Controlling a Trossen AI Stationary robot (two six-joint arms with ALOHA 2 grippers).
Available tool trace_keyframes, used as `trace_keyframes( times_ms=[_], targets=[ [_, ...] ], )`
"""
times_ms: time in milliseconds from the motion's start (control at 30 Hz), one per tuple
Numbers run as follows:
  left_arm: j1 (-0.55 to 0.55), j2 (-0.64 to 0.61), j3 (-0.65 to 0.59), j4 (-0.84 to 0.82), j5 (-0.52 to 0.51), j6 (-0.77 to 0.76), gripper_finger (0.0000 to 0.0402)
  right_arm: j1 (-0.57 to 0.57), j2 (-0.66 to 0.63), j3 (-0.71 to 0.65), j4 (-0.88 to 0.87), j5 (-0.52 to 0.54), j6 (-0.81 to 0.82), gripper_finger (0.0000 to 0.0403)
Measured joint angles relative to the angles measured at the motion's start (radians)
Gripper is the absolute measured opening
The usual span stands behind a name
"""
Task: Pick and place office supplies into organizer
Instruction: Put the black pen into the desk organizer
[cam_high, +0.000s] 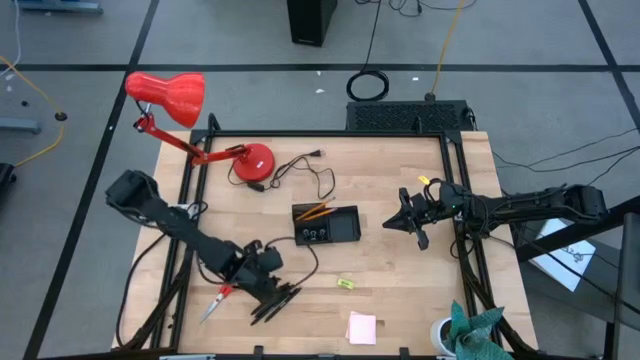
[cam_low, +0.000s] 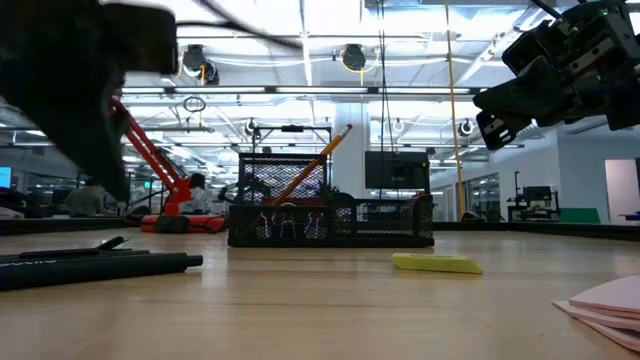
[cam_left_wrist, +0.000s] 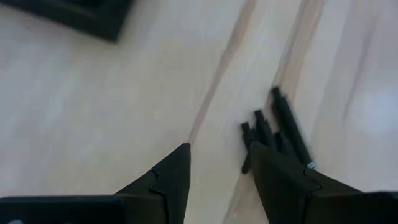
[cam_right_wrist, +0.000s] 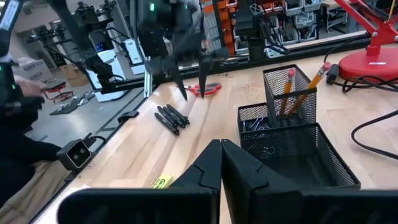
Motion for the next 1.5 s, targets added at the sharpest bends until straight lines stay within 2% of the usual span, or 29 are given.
trace_keyframes(
  times_ms=[267,567,800,1033,1300,1400,1500],
  targets=[
    [-0.005,0.111,0.001,0.117,0.041,0.024,0.0172,0.000,0.000,0.000,-0.001,0.000,0.002,0.0004],
    [0.022,0.111,0.001,0.045,0.045,-0.009,0.0172,0.000,0.000,0.000,-0.002,0.000,-0.003,0.0004],
    [0.023,0.108,0.004,-0.094,-0.047,-0.063,0.0172,0.000,0.000,0.000,-0.003,0.000,-0.003,0.0004],
    [0.052,0.092,0.003,-0.100,-0.076,-0.041,0.0172,0.000,0.000,0.000,-0.003,0.000,-0.003,0.0004],
    [0.075,0.069,0.129,-0.186,-0.072,0.033,0.0172,0.000,0.000,0.000,-0.003,0.000,-0.004,0.0004],
    [0.076,0.069,0.192,-0.254,-0.044,-0.063,0.0172,0.000,0.000,0.000,-0.002,0.000,-0.004,0.0004],
    [0.071,0.069,0.230,-0.318,-0.030,-0.228,0.0172,0.000,0.000,0.000,-0.002,0.000,-0.004,0.0004]
  ],
)
